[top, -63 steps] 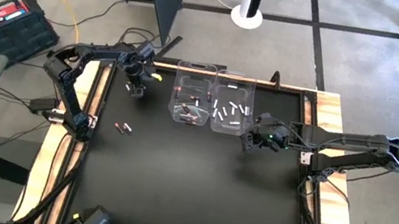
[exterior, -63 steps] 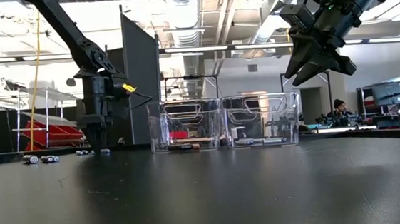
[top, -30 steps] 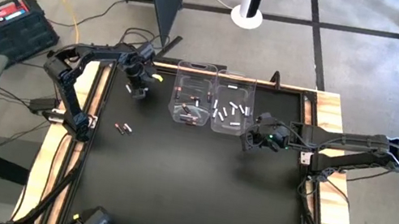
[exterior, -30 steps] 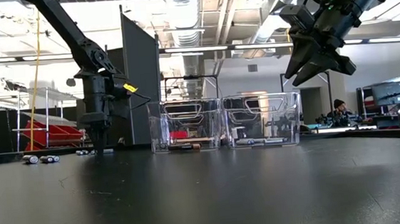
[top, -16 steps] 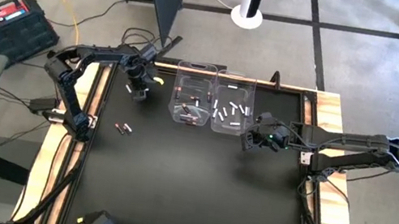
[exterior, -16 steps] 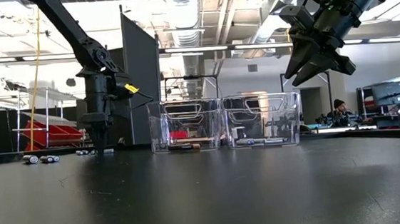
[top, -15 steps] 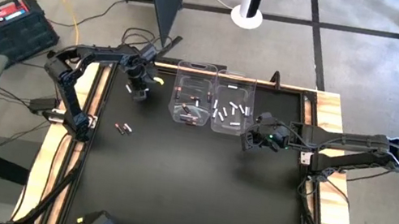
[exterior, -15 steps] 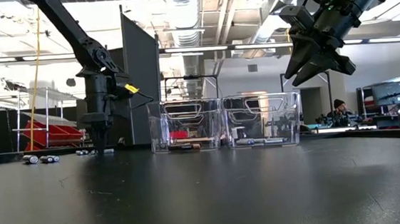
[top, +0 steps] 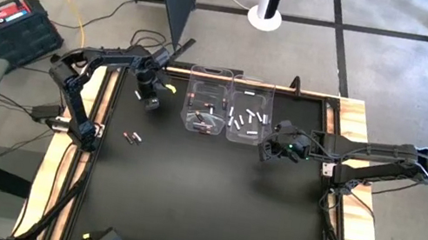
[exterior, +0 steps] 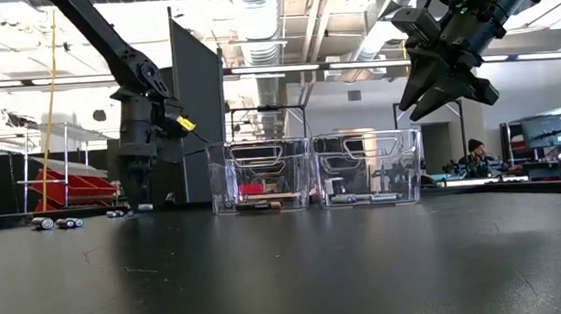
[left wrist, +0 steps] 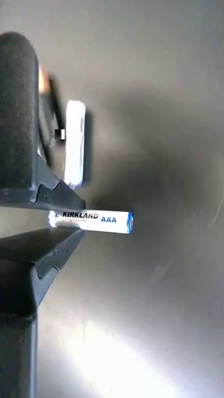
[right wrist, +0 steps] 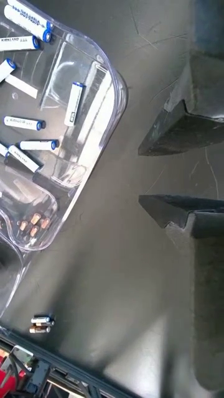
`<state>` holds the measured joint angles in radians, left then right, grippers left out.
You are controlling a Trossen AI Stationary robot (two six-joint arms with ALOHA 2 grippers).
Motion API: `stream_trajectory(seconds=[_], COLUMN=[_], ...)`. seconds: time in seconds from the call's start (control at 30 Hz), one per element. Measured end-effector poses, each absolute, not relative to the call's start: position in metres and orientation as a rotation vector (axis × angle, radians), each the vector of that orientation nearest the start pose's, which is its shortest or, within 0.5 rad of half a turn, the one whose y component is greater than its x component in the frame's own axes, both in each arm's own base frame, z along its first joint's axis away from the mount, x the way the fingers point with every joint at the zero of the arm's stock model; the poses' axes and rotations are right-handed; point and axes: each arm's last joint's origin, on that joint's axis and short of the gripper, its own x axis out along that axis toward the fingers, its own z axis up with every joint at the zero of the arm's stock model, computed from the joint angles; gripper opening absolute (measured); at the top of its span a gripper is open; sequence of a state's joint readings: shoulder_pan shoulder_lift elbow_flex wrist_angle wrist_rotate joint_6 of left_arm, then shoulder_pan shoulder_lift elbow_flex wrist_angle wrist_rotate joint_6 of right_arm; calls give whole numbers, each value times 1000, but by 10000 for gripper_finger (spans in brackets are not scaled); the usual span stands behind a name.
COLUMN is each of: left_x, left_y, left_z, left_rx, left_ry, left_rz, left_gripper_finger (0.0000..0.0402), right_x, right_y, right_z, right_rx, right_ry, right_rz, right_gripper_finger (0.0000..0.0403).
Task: Sort batteries
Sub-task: Put the white battery into the right transparent bin
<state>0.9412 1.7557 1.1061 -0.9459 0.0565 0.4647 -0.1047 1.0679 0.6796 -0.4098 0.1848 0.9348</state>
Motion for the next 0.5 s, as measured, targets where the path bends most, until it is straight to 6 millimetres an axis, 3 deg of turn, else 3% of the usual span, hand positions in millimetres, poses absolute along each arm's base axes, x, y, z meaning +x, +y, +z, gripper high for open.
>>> stream_trajectory(seconds=[0.27,0.5], left_x=[185,188], left_y=[237,233], left_z=[187,241], left_rx=[-432,-332], left_ry=[1520,1373], left_rz=[343,425], left_gripper_finger=[38,38], right_x=[208,208], right_y=[-27,-27], right_z=[229,229], right_rx=[845,845], right_ry=[611,611], right_rz=[-625,-625], right_gripper_finger=[127,127])
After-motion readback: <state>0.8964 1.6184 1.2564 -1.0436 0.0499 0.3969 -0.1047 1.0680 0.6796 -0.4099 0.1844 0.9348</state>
